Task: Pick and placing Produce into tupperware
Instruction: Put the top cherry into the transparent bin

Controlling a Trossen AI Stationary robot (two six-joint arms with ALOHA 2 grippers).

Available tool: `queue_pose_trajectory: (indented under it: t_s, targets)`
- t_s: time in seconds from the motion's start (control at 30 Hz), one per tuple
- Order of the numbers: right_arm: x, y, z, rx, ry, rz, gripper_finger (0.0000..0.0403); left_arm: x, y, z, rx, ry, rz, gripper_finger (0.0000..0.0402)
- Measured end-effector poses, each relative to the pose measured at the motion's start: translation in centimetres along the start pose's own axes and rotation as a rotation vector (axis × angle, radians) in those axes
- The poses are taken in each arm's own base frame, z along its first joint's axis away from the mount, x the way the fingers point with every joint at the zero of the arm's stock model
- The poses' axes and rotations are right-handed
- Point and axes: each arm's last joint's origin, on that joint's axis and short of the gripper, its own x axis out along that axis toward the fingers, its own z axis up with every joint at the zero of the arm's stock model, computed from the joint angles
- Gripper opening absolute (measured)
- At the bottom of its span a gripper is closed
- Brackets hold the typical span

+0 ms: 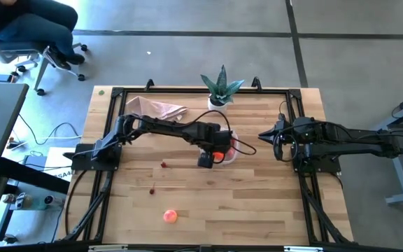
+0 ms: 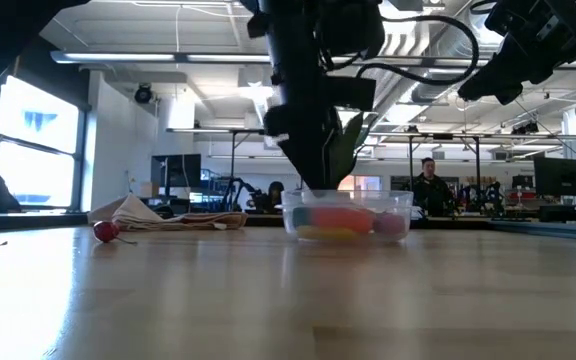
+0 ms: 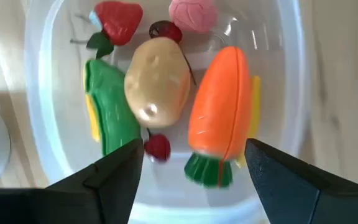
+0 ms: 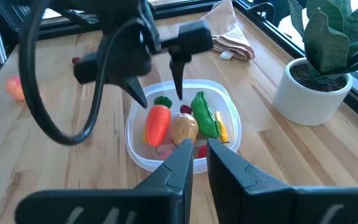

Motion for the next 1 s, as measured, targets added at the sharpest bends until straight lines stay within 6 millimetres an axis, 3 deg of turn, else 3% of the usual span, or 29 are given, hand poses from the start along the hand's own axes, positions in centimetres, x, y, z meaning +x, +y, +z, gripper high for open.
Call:
queue_pose_trajectory:
  t_s: [0.23,0.47,0.77,1.0]
  targets:
    - [0.0,0.0,0.0,0.000,0.000,0.000,0.0035,-6.3,1.1,1.0,-0.077,0.033,-0.112,0.0254]
    - [0.0,0.0,0.0,0.000,0.000,0.000,0.0035,-12.4,1.6,0.0,-0.149,0.103,-0.233,0.0231]
    - [0.0,0.0,0.0,0.000,0.001,0.000,0.0035,-16.0,1.7,-1.9,-0.200,0.052,-0.239,0.0211]
    - [0.0,0.0,0.0,0.000,0.000,0.001,0.0035,-15.8,0.5,-6.5,-0.271,0.157,-0.195,0.0209]
